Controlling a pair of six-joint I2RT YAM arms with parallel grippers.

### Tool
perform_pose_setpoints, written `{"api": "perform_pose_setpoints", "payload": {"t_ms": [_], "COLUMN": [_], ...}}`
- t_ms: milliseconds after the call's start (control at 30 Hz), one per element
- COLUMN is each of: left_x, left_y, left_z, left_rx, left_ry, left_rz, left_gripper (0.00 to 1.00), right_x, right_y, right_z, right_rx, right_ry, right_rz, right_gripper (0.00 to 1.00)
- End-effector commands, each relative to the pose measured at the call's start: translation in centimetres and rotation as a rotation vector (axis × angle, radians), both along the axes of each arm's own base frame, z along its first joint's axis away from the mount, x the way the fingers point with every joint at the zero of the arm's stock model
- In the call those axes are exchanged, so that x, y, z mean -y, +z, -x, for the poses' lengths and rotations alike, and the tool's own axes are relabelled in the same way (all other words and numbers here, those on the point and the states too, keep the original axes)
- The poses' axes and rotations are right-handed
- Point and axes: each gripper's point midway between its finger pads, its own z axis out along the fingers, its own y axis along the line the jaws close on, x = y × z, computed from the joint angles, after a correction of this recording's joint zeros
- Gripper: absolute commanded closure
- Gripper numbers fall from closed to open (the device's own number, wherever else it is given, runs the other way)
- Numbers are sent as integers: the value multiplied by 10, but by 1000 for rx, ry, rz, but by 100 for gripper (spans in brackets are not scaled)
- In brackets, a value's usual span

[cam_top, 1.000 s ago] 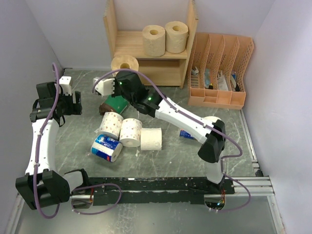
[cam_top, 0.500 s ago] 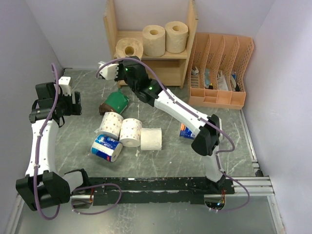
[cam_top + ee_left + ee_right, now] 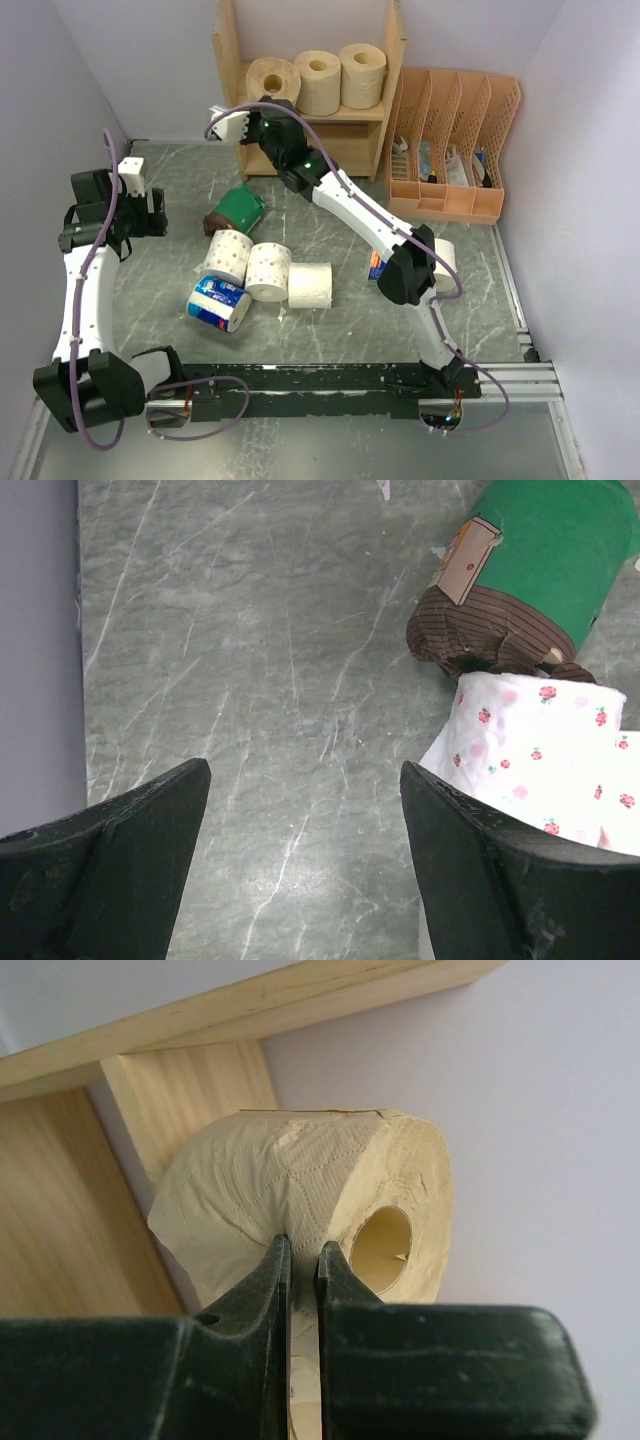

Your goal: Place and organize the paper towels onto the shelf

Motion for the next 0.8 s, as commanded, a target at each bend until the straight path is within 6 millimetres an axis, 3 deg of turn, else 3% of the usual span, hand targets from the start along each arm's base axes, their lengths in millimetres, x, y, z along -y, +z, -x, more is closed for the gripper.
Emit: {"api": "perform_pose_setpoints", "payload": {"t_ms": [0, 267, 300, 467, 700, 767], "left_x": [2, 1, 1, 2, 2, 1], "left_y": [19, 20, 19, 21, 20, 20], "left_z": [-1, -1, -1, -1, 0, 1], "left_rx": [54, 59, 58, 59, 62, 62], "left_ry": [-19, -22, -22, -25, -24, -20], "left_rz": [4, 7, 7, 10, 10, 8], "left_gripper": [12, 12, 12, 12, 12, 12], "right_x": [1, -4, -4, -2, 1, -3], "right_y": [39, 27, 27, 28, 45, 63], "right_z": [-5, -21, -23, -31, -30, -17], "right_rx": [124, 135, 144, 185, 289, 344], "right_ry": [-5, 4, 1, -13, -37, -40], "right_rz": [-42, -43, -49, -80, -128, -161], "right_gripper": [100, 100, 96, 65, 2, 0]}}
